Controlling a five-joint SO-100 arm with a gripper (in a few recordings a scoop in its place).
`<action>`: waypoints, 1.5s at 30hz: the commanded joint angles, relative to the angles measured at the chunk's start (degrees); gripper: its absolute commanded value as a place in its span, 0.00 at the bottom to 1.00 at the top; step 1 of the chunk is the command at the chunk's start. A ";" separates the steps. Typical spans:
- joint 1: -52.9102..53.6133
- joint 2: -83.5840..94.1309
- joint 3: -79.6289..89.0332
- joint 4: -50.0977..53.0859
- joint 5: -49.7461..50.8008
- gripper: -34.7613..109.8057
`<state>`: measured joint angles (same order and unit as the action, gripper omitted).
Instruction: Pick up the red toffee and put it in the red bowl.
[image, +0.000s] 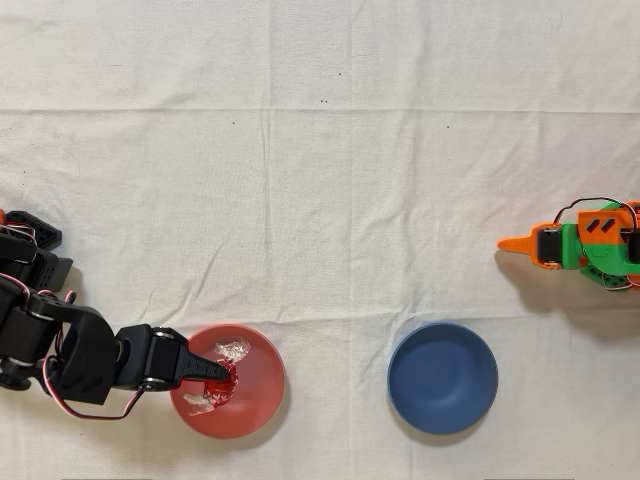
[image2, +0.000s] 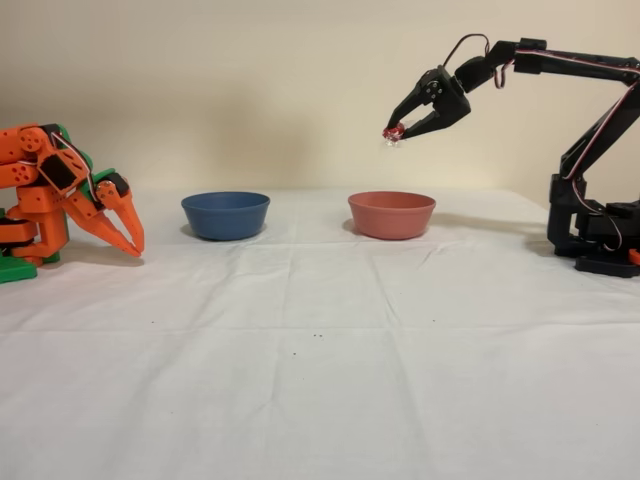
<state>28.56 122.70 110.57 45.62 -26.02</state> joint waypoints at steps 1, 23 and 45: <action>2.20 0.18 0.44 -2.46 0.09 0.28; 5.89 -9.40 6.59 -14.41 -1.85 0.28; 7.47 -9.84 6.59 -15.03 0.35 0.45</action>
<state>35.86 110.30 118.04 31.11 -25.49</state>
